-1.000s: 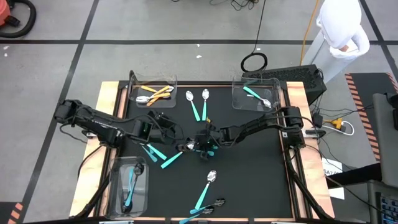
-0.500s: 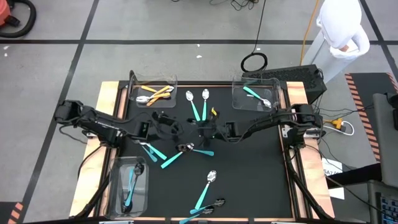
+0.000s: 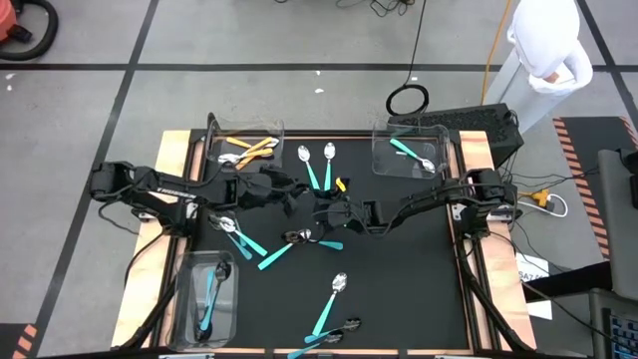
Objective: Sort silverware by color (type)
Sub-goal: Put the blue spoon into the bottom bin
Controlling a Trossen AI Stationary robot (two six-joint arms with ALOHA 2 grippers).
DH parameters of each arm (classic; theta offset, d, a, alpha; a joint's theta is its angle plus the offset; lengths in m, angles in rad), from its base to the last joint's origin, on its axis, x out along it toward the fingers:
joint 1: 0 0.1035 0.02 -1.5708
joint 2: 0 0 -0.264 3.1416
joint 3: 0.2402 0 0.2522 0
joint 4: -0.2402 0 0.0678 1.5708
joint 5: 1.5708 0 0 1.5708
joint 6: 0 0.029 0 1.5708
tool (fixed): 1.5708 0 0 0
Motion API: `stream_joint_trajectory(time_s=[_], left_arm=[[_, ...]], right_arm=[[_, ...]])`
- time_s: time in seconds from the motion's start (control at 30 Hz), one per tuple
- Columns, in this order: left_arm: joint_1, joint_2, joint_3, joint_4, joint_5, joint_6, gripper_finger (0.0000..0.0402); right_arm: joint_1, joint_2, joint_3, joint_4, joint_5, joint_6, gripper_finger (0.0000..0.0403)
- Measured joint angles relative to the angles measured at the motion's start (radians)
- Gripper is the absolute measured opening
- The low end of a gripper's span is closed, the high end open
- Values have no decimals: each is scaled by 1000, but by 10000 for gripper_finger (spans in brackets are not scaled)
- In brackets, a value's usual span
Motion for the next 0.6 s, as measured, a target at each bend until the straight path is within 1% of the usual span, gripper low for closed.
stream_joint_trajectory(time_s=[0.13,0.2,0.23,0.3,0.37,0.43,0.47,0.5,0.53,0.6], left_arm=[[19,1,0,13,61,71,193],[22,1,0,11,77,72,181],[22,1,0,9,80,72,170],[22,1,0,2,97,73,135],[21,0,0,-8,99,74,84],[22,1,0,-18,101,78,29],[22,1,0,-18,95,80,17],[22,0,0,-19,97,82,15],[22,-7,0,-27,96,97,15],[22,-26,9,-98,94,128,15]], right_arm=[[-1,0,0,26,-1,-26,7],[-1,0,0,30,-1,-29,7],[-1,0,0,30,-1,-28,8],[-1,0,0,29,-7,-26,14],[1,0,0,29,-28,-23,23],[2,0,0,32,-86,-8,33],[2,0,0,43,-127,9,38],[3,0,0,55,-154,27,42],[4,0,0,62,-168,48,47],[6,-1,1,75,-182,76,56]])
